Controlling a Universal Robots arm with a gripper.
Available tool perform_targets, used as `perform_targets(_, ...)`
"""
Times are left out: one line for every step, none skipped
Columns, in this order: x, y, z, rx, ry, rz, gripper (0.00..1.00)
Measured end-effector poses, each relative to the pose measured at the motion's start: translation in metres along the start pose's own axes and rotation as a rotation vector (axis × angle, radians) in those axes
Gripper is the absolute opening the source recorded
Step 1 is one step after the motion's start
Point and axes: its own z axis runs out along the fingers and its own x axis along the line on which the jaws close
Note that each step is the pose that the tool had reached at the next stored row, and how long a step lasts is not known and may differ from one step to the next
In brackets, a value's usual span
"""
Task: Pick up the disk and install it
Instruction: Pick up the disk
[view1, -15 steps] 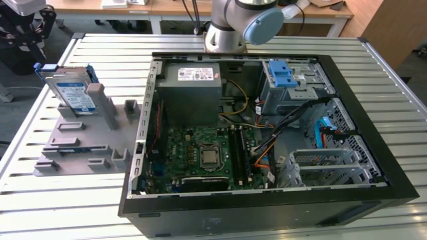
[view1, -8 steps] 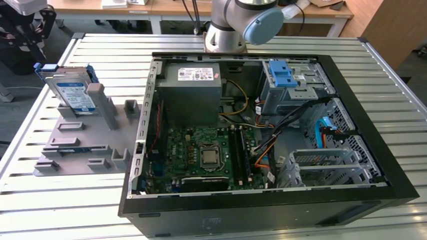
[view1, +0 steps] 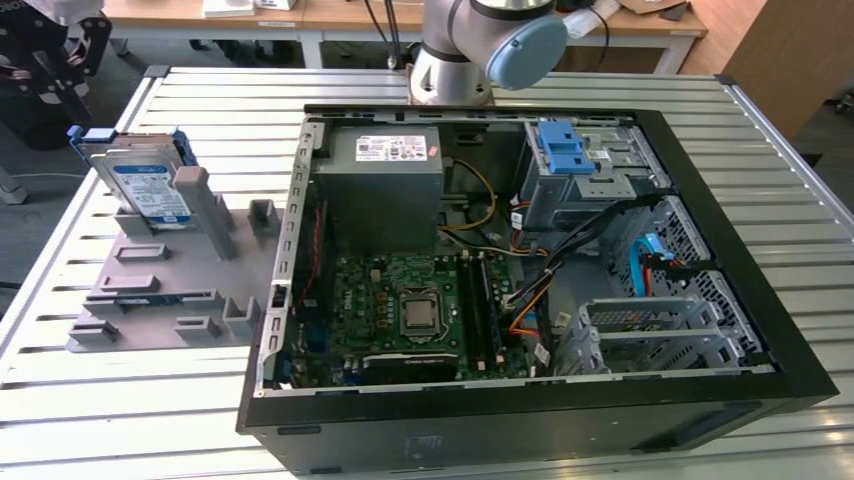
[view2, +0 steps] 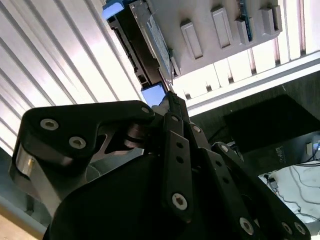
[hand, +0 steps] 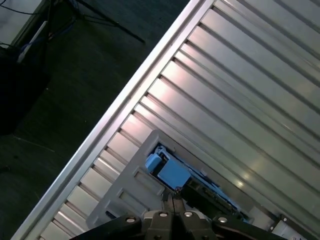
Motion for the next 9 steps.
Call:
perform_targets(0.0,0.0,0.0,0.0001,0.0007,-0.018,0.11)
perform_targets(0.0,0.0,0.0,0.0002,0.0014,-0.036,0.11)
perform_targets(0.0,0.0,0.0001,0.0004,0.0021,-0.056,0.11)
perform_targets(0.0,0.0,0.0001,0.0005,0.0028,-0.074,0.11)
perform_targets(0.0,0.0,0.0001,0.0006,0.0035,-0.091,0.11)
perform_targets(0.0,0.0,0.0001,0.0007,0.0042,-0.109,0.11)
perform_targets(0.0,0.0,0.0001,0.0008,0.0049,-0.125,0.11)
perform_targets(0.0,0.0,0.0001,0.0008,0.0052,-0.137,0.11)
perform_targets(0.0,0.0,0.0001,0.0009,0.0054,-0.141,0.11)
